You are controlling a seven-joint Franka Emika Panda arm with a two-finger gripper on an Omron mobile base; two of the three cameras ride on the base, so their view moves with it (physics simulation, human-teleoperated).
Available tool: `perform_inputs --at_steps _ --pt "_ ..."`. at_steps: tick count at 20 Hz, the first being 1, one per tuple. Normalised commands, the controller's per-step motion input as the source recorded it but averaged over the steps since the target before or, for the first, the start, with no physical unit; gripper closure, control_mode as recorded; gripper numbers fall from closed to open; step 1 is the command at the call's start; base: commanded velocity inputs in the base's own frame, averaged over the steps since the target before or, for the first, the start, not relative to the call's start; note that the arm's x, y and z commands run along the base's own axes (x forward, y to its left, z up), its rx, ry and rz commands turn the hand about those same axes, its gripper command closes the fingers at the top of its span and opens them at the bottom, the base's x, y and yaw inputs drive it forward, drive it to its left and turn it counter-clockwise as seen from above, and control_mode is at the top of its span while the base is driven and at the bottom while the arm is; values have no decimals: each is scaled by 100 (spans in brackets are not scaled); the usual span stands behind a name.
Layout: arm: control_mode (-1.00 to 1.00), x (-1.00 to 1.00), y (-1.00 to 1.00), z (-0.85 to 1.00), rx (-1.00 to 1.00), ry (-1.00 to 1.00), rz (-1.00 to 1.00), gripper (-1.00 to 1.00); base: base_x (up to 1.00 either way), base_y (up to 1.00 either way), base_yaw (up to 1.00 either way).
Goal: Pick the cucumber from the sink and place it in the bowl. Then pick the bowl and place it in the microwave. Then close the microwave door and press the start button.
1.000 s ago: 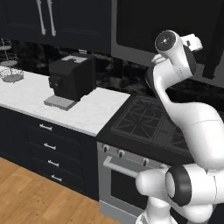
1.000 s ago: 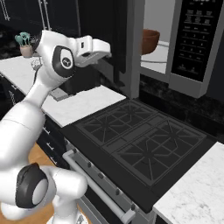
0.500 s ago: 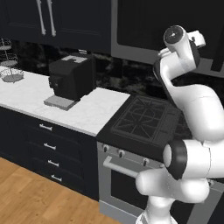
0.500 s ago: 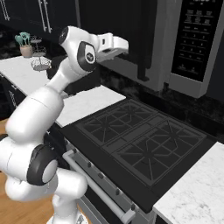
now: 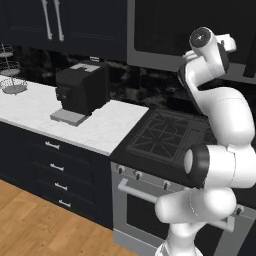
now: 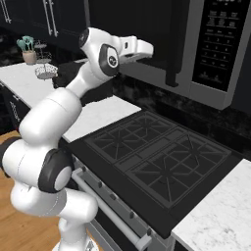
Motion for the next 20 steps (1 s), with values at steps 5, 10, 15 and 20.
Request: perform_inputs --at_steps 5,10,15,20 --pt "-100 27 -6 -21 0 -18 0 -100 0 0 0" --pt "-100 -78 4 30 4 -3 0 -100 0 0 0" --pt "-100 -100 0 44 12 0 0 -100 0 0 0" --pt "-100 -100 1 3 2 -7 0 100 0 0 0"
